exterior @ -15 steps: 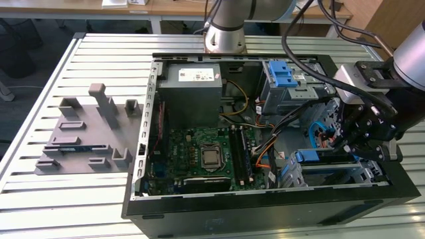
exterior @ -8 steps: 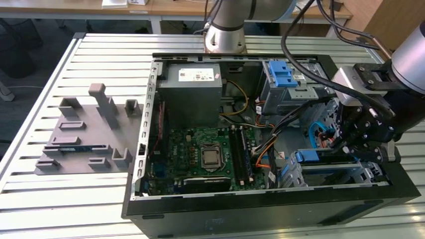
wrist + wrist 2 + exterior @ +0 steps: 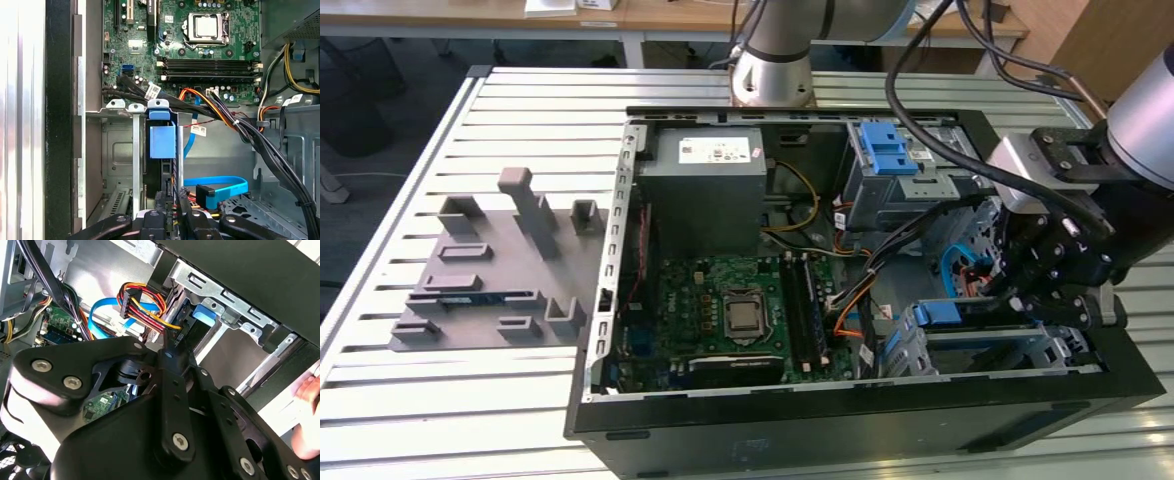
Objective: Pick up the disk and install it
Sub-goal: 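Insert the first disk wire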
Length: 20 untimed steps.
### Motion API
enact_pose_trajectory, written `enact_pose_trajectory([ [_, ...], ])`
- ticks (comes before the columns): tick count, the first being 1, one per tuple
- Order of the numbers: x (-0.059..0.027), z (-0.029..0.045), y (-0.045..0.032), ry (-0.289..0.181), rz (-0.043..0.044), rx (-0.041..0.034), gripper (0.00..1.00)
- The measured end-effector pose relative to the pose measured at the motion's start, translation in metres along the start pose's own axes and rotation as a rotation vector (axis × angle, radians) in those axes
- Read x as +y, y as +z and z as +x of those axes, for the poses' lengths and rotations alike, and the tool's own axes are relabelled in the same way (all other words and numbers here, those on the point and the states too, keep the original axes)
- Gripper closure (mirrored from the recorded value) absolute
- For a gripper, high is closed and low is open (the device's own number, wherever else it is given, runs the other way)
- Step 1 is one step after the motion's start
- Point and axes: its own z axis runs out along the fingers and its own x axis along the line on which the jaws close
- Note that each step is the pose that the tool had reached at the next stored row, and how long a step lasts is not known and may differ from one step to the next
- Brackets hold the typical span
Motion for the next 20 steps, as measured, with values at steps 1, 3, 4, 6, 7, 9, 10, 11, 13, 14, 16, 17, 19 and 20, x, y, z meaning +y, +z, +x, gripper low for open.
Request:
enact_pose_trajectory([
  [1, 0.0, 0.0, -0.0002, 0.0, 0.0, 0.0, 0.76],
  [3, 0.0, -0.0001, -0.0016, 0.0, 0.0, 0.0003, 0.76],
  [4, 0.0, -0.0001, -0.0024, 0.0, 0.0, 0.0002, 0.76],
  [6, 0.0001, -0.0002, -0.0043, 0.0, 0.0, 0.0001, 0.76],
  [7, 0.0002, -0.0006, -0.0107, 0.0, 0.0, 0.0002, 0.76],
  [9, 0.0003, -0.0006, -0.0123, 0.0, 0.0, 0.0, 0.78],
  [10, 0.0003, -0.0006, -0.0126, 0.0, 0.0, -0.0001, 0.78],
  [11, 0.0003, -0.0007, -0.0127, 0.0, 0.0, -0.0003, 0.84],
  [13, 0.0003, -0.0007, -0.0134, 0.0, 0.0, 0.0, 0.89],
  [14, 0.0003, -0.0008, -0.0139, 0.0, 0.0, 0.0, 0.89],
  [16, 0.0003, -0.0008, -0.0142, 0.0, 0.0, 0.0001, 0.89],
  [17, 0.0003, -0.0008, -0.0144, 0.0, 0.0, 0.0001, 0.89],
  [19, 0.0003, -0.0008, -0.0149, 0.0, 0.0, 0.0002, 0.89],
  [20, 0.0003, -0.0008, -0.0152, 0.0, 0.0, 0.0002, 0.89],
])
